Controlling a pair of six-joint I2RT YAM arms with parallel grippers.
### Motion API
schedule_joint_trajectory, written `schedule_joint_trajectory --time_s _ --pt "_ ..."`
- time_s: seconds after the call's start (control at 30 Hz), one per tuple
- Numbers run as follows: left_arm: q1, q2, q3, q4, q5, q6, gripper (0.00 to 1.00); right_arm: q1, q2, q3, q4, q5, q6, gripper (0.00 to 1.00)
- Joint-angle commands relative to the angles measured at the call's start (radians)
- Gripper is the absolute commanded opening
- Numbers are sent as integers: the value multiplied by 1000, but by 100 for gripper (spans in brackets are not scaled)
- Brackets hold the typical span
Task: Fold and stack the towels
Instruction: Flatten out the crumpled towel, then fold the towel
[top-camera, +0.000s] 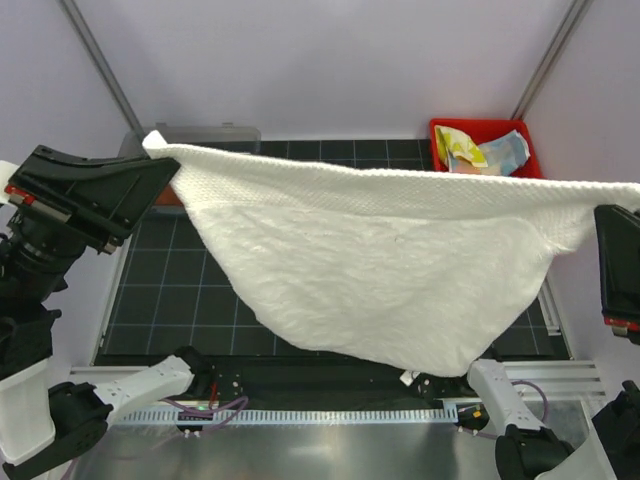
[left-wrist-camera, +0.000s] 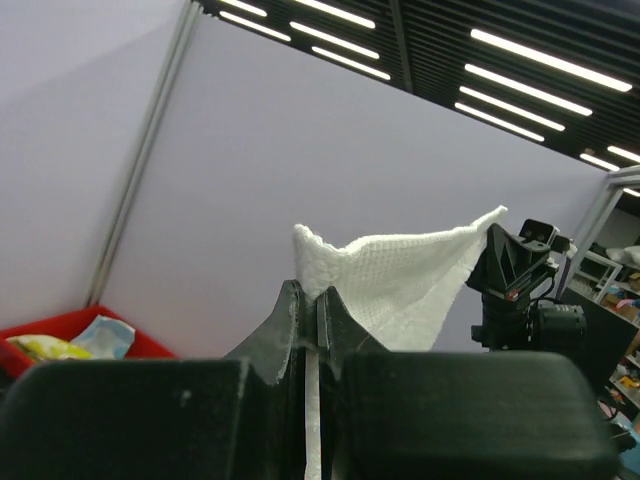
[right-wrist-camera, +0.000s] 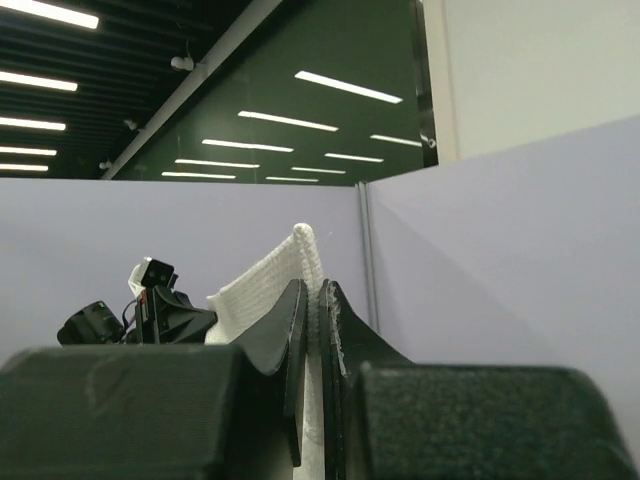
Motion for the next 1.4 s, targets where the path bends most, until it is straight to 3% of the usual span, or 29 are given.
schedule_joint_trajectory --time_s 0.0,0.17,0.37,0.5,0.67,0.8,0.83,1.0,1.2,1.37 --pt "5 18 48 69 15 -37 0 -37 55 80 36 51 71 1" --pt "5 100 152 -108 -182 111 0 -32 111 48 -118 223 -81 1" --pt "5 254 146 -128 -446 350 0 -32 252 -188 84 142 -111 1" --pt "46 416 152 -17 -572 501 0 -32 494 -232 270 93 -125 1" --pt "190 707 230 194 -494 474 0 -26 820 -85 425 -10 -105 1" --pt "278 953 462 232 -445 455 0 0 1093 160 491 -57 -52 1" --pt "285 982 461 259 -439 464 0 8 1172 188 504 -72 -46 1" --pt "353 1104 412 382 -371 440 0 37 1322 210 637 -115 1 1" --pt "416 1093 145 581 -341 418 0 52 1397 149 712 -157 -13 1" --pt "434 1110 120 505 -260 403 0 52 1403 48 766 -189 -27 1"
